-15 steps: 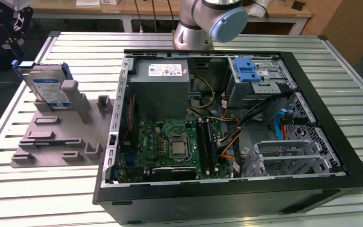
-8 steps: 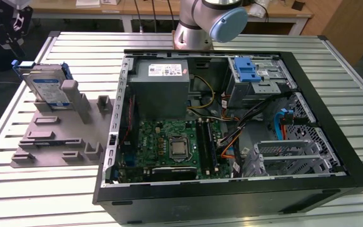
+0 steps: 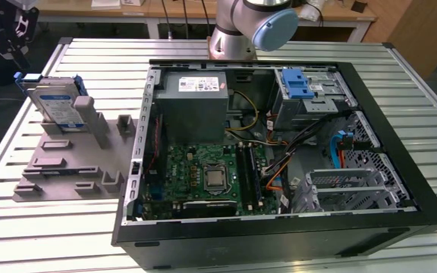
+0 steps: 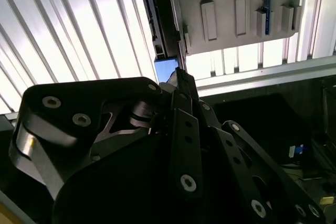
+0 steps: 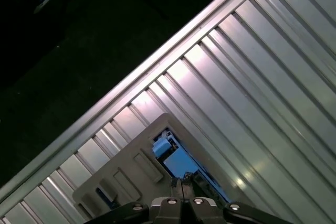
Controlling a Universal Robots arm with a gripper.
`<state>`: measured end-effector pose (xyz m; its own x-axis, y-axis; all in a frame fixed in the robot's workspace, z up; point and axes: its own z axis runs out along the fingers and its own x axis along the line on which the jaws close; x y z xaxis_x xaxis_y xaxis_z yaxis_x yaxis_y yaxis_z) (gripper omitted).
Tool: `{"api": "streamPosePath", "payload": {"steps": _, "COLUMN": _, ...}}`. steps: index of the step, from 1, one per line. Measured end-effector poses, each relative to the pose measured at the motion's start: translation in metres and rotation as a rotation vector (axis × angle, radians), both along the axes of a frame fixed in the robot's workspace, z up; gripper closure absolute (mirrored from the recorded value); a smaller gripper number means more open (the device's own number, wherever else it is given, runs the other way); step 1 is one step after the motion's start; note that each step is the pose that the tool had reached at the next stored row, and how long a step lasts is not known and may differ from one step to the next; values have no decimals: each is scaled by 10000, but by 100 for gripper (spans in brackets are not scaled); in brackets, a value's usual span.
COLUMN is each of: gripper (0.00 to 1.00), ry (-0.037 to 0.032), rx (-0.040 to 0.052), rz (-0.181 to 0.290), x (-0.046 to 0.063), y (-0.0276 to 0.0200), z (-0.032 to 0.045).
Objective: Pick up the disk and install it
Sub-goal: 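Pick up the disk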
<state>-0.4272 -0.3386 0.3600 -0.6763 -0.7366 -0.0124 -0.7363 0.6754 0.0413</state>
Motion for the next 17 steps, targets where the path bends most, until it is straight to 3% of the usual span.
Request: {"api": "streamPosePath", "payload": {"steps": 17, "gripper": 89, "ry": 0, "rx": 0, "rz": 1059, "x": 0, "y": 0, "z": 0}}
